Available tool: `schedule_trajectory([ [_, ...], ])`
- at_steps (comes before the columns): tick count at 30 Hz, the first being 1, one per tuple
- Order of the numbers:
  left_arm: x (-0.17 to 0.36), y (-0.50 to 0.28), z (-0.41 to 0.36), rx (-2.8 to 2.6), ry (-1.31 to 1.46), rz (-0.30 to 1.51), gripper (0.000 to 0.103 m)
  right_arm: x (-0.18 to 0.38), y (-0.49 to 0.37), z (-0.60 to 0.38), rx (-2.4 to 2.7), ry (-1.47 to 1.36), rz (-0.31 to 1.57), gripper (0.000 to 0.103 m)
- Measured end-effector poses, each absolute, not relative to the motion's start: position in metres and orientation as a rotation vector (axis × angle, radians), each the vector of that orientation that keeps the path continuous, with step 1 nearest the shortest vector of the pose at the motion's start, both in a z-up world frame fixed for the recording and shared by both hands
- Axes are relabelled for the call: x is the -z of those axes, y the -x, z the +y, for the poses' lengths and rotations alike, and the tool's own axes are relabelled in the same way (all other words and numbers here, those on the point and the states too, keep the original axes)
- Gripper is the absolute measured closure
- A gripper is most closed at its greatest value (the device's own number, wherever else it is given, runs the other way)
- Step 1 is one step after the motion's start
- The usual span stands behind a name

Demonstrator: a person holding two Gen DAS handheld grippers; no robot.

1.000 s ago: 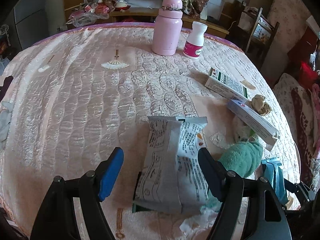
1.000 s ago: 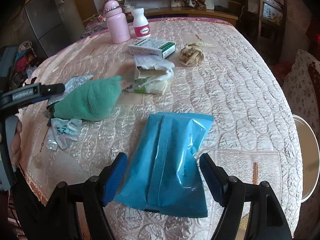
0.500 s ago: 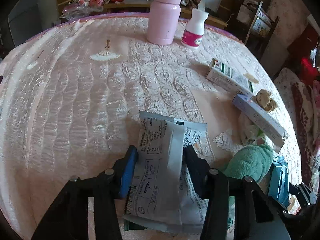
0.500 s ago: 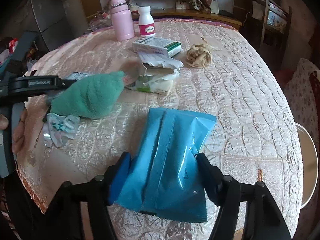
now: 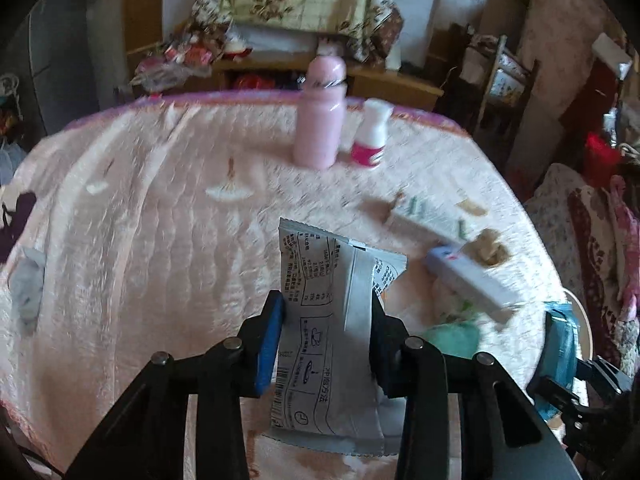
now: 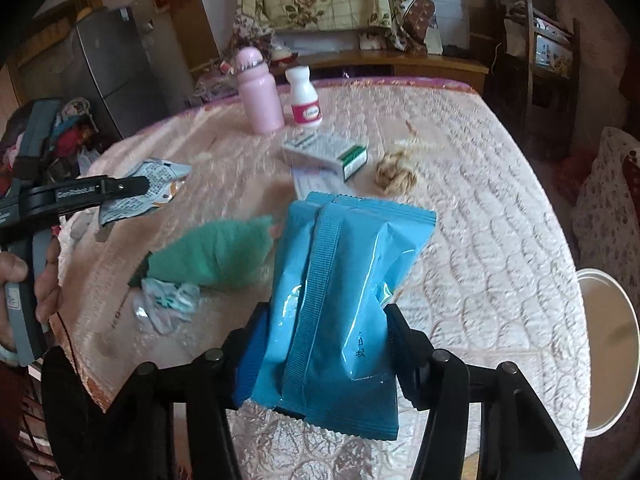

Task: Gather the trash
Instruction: 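Carry wrapper and blue packet over the white bucket and open both tools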

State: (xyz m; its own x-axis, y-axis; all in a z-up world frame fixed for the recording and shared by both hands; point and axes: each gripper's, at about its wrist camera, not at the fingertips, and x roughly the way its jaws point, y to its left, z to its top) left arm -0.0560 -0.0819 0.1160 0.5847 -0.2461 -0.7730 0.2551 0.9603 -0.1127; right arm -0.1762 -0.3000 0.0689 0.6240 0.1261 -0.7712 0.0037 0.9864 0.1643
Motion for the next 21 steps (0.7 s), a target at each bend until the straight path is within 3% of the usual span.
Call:
schedule_trajectory([
  [21,-0.137,0.143,-0.282,0.619,-0.153,0.879,0.062,-0.081,0.234,-0.417,0.165,-0.169,0.861,0.043],
])
